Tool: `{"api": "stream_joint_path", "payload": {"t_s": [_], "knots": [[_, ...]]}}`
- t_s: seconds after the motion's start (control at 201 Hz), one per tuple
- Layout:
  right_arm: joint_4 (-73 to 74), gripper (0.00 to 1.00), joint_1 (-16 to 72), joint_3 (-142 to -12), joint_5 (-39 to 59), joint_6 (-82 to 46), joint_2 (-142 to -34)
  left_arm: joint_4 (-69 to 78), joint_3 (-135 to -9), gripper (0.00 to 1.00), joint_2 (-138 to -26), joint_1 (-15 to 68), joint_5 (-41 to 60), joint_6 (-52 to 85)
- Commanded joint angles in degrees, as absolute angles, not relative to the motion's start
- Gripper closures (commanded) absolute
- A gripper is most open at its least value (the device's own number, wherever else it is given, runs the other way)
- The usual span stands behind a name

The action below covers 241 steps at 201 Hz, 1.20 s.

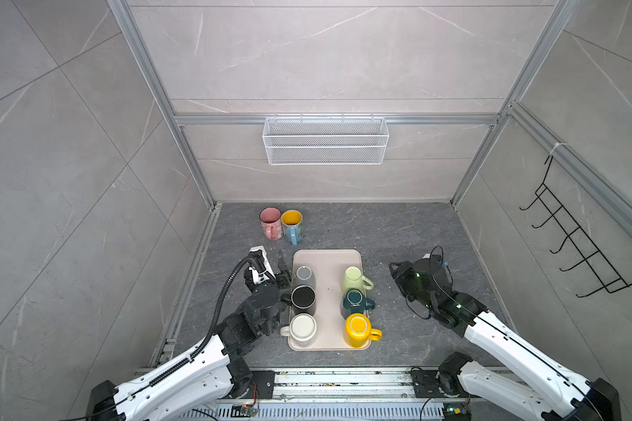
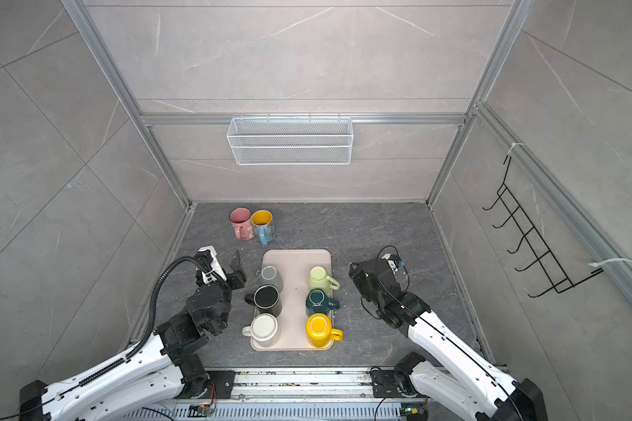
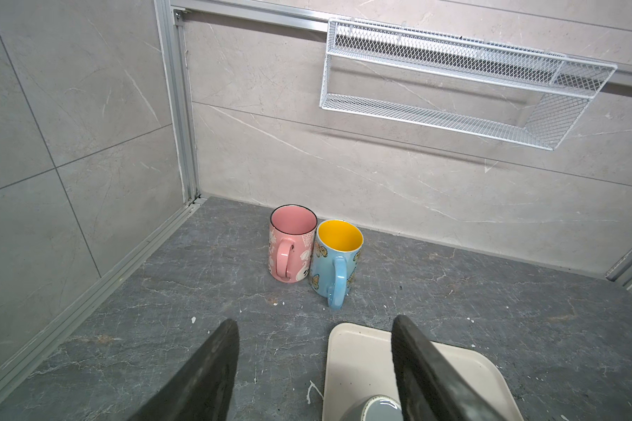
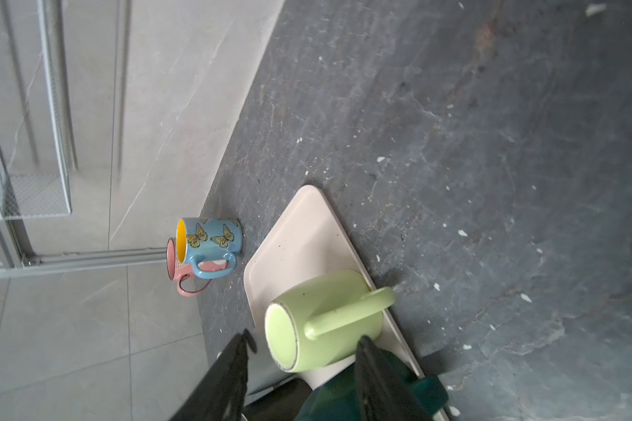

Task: Turn the mug right side up
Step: 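Open the right gripper and draw the right arm back toward the tray, then move the right gripper to the upside-down light green mug and grasp its handle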

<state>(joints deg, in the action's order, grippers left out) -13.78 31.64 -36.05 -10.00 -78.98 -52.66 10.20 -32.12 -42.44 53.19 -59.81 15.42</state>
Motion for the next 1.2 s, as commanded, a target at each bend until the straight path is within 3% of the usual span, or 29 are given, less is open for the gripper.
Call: {"api": "stream_joint_path", "payload": {"t_s": [0.0, 0.398, 1.011, 1.195], "knots": [[-4.7, 0.48, 30.5, -31.8, -5.5, -89.6, -53.3, 10.9, -33.8, 0.32, -41.0, 52.8, -60.9, 17.3], [17.9, 0.44, 28.8, -28.7, 10.4, -98.1, -71.6, 9.3, -33.2, 0.32, -39.6, 52.3, -62.4, 17.7], [26.5, 0.44, 28.5, -28.4, 12.8, -100.7, -80.6, 8.7, -32.5, 0.31, -38.0, 51.5, -63.2, 18.4], [28.3, 0.52, 28.3, -28.6, 12.5, -101.1, -82.4, 8.3, -32.4, 0.31, -37.7, 51.2, -63.3, 18.4]]}}
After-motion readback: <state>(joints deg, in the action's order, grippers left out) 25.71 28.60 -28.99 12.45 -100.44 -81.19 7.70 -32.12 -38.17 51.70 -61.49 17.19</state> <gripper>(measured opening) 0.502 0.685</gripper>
